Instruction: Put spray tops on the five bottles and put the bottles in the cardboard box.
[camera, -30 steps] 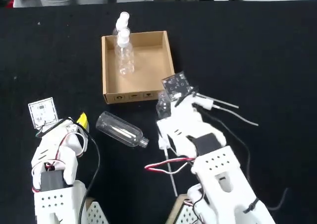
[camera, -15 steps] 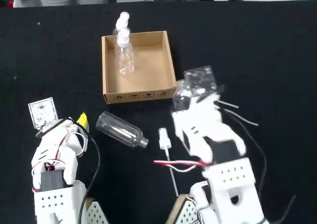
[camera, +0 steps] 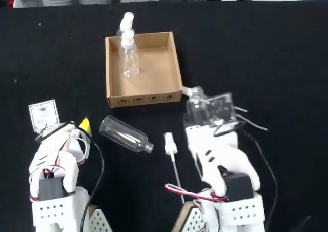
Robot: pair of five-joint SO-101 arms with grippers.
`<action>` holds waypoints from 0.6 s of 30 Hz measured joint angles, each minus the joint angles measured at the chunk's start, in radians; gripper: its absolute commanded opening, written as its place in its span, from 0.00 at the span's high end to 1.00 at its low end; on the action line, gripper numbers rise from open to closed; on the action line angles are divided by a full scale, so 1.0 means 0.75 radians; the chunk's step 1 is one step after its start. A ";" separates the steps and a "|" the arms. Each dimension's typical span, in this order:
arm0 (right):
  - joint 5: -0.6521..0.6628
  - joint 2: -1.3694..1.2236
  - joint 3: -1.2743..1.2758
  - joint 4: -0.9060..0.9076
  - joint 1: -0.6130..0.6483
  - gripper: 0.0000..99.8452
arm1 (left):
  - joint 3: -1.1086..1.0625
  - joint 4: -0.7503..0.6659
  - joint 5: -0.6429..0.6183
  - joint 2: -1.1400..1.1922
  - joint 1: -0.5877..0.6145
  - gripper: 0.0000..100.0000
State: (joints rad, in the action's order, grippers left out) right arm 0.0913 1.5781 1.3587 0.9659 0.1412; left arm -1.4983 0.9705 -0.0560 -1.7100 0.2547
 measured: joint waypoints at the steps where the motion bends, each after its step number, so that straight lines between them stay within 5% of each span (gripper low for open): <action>1: 0.000 0.014 0.000 0.000 -0.031 0.88 | 0.035 0.031 0.000 0.000 0.000 0.81; 6: -0.033 0.082 0.000 0.020 -0.145 0.88 | 0.217 0.149 -0.004 -0.002 -0.029 0.81; 18: -0.104 0.092 0.037 0.020 -0.219 0.88 | 0.442 0.278 0.088 0.121 -0.405 0.81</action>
State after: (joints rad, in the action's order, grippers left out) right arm 0.0130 1.6471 1.3863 0.9812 -0.0230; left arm -1.1669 1.1792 0.0100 -1.6195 -0.0491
